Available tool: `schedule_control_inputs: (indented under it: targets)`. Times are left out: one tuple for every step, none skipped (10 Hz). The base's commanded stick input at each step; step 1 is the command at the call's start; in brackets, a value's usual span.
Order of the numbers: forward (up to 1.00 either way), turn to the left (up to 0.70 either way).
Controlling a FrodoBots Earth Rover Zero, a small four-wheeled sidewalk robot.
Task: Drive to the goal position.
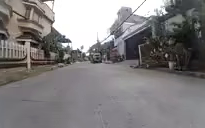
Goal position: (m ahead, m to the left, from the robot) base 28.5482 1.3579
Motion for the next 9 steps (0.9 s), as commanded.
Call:
schedule_control_inputs:
  targets:
    - [1.0, 0.23]
    - [1.0, 0.23]
    - [1.0, 0.23]
    - [1.0, 0.23]
    - [1.0, 0.23]
    - [1.0, 0.23]
    - [1.0, 0.23]
    - [1.0, 0.23]
    - [1.0, 0.23]
